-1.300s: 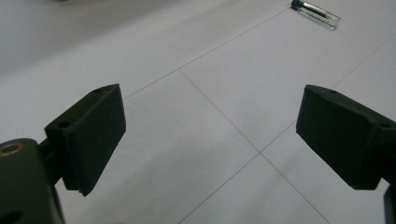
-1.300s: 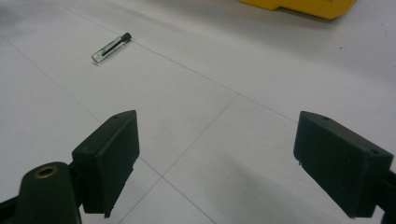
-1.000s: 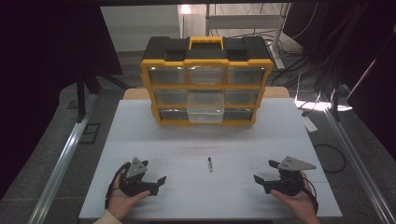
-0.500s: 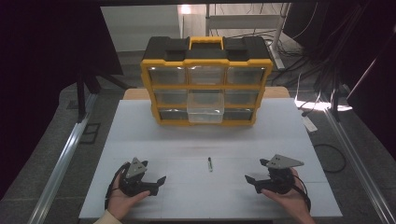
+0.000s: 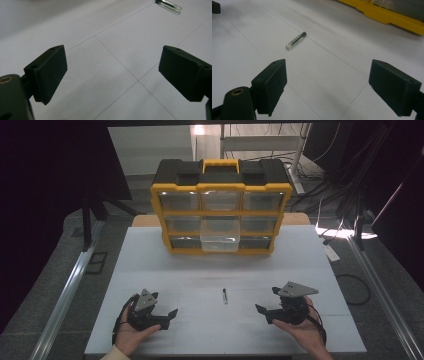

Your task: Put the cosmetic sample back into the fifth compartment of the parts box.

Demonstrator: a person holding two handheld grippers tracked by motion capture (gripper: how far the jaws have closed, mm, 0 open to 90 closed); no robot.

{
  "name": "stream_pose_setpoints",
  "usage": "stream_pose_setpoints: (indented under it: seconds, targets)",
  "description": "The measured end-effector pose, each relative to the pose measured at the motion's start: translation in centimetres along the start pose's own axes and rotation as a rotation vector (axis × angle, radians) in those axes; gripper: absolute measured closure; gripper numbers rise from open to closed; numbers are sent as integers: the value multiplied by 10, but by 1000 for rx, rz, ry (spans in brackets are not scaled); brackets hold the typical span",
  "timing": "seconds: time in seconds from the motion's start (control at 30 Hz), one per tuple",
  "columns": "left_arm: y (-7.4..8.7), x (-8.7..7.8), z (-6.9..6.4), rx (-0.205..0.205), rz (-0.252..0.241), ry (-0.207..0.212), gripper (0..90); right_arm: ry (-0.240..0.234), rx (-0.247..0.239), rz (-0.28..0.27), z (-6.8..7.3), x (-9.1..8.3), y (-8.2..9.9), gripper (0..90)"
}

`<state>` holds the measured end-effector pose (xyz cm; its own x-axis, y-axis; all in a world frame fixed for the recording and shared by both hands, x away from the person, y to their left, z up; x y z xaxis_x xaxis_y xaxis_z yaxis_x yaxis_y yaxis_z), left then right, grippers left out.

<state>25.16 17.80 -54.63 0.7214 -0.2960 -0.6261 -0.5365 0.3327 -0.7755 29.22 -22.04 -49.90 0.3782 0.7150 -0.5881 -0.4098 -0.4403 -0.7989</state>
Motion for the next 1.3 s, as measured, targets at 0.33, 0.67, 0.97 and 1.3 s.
stream_pose_setpoints:
  seconds: [0.33,0.67,0.97,1.3]
  targets:
    - [0,0,0,1,0,-2,88,-39,25,0,8,7,-11,151]
    - [0,-1,0,3,-3,-1,87,-16,10,22,16,15,-31,159]
    - [0,0,0,11,0,-1,87,-33,-5,39,25,30,-43,160]
    - [0,1,0,-4,-5,0,87,-18,7,49,30,37,-54,165]
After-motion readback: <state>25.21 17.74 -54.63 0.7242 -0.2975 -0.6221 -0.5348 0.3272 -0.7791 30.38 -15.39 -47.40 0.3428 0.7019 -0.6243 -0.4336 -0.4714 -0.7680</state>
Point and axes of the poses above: each handheld gripper's, and its own axes: x roughly forward along the jaws, y roughly out of its underside, z roughly to its left, the point moved 3 cm from there along x, roughly forward along the jaws, and after that the axes turned 12 degrees about -y, right-handed, at the moved point
